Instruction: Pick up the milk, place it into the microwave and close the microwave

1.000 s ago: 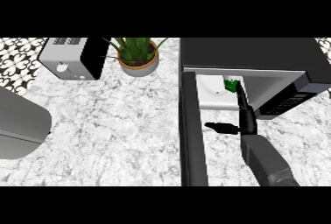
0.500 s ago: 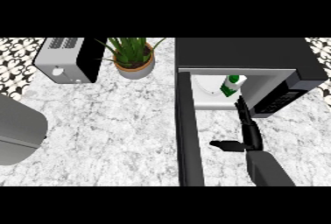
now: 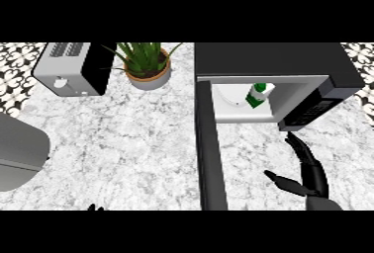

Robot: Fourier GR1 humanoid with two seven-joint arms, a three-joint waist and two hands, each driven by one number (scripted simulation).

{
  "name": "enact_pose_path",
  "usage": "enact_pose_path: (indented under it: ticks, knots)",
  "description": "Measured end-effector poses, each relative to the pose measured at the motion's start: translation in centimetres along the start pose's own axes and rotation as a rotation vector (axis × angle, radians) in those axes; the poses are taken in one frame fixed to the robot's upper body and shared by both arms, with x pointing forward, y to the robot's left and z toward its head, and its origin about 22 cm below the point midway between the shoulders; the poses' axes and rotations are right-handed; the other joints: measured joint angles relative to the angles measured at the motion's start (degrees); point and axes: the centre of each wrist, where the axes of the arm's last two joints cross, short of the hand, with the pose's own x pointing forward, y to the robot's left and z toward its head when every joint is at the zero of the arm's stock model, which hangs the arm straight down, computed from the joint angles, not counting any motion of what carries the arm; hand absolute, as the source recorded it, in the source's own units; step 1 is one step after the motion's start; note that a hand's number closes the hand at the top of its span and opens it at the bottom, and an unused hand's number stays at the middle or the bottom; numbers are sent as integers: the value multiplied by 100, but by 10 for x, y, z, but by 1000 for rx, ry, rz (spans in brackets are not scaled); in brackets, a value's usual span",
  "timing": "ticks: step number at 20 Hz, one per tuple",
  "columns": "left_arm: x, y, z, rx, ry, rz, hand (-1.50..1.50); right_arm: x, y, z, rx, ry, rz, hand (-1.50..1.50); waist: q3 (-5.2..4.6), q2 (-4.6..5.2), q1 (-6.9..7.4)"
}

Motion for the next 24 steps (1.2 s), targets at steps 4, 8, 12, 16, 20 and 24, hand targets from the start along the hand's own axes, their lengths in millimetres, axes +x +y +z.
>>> enact_pose_path:
  ticks: [4,8,12,16,20,24]
  knots:
    - [-8,-7,-14,-103,44,-20,150,6,-30,17,-29,-2,14,-150,1,8,-21]
    - [-23,-20,-28,-193,67,-73,150,11,-54,39,-64,17,13,-150,2,13,-8]
    - [-37,-38,-52,-259,68,-100,150,19,-81,57,-120,26,10,-150,4,20,-6]
    - [-49,-49,-70,-269,84,-116,150,30,-108,71,-165,28,5,-150,7,25,17]
    - [-61,-55,-93,-231,73,-167,150,39,-134,85,-202,34,20,-150,8,28,26]
    - [-67,-64,-123,-305,94,-218,150,43,-150,92,-211,54,28,-150,12,34,15]
